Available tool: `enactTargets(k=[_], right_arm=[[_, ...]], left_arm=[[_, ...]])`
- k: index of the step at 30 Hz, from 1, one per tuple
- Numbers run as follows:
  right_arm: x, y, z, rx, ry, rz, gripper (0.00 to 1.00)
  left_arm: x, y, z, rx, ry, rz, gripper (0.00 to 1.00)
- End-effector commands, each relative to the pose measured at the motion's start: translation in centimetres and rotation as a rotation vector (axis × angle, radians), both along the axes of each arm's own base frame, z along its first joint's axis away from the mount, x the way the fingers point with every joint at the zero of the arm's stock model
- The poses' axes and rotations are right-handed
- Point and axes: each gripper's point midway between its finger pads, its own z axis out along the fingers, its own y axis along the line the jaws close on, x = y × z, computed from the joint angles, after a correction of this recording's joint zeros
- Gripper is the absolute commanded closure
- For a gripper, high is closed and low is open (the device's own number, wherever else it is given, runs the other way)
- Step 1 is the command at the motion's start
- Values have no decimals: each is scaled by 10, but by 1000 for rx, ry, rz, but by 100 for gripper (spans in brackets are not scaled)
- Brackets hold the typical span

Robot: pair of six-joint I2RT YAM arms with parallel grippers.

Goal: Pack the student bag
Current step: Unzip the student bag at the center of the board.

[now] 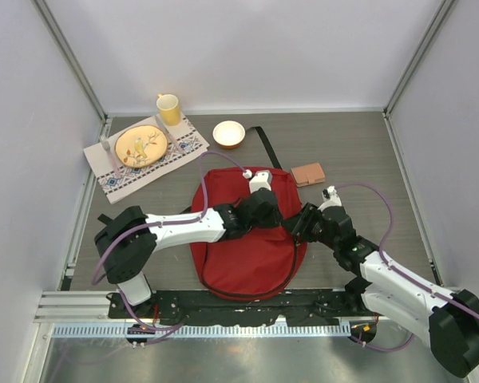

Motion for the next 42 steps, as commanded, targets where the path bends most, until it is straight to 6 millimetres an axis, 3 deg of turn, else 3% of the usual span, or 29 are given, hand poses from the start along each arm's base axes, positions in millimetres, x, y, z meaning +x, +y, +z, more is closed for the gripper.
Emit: enactTargets(k=[1,6,9,12,18,22,30,39,42], right_arm=[[1,7,14,43,-44,24,53],[0,7,14,44,-42,25,53],[0,5,12,38,-35,15,52],[1,-1,12,23,-29,-16,45],[0,-9,41,80,-54,-80,38],[-5,-1,57,134,-63,-44,43],[-14,3,45,135,-12,-6,46],[-14,19,49,196,-10,54,51],[-14,22,49,207,-8,68,59]], left_arm=[[3,-14,9,-48,-4,-1,82],[3,-14,7,-46,0,1,100],[3,-14,8,-48,-2,-2,100],[4,-14,15,-64,-22,-5,100],[5,-3,27,-59,-64,2,100],[5,1,38,-69,-83,11,100],[7,8,50,-78,-112,28,100],[6,11,53,-81,-118,29,100],[7,12,52,-81,-116,33,100]])
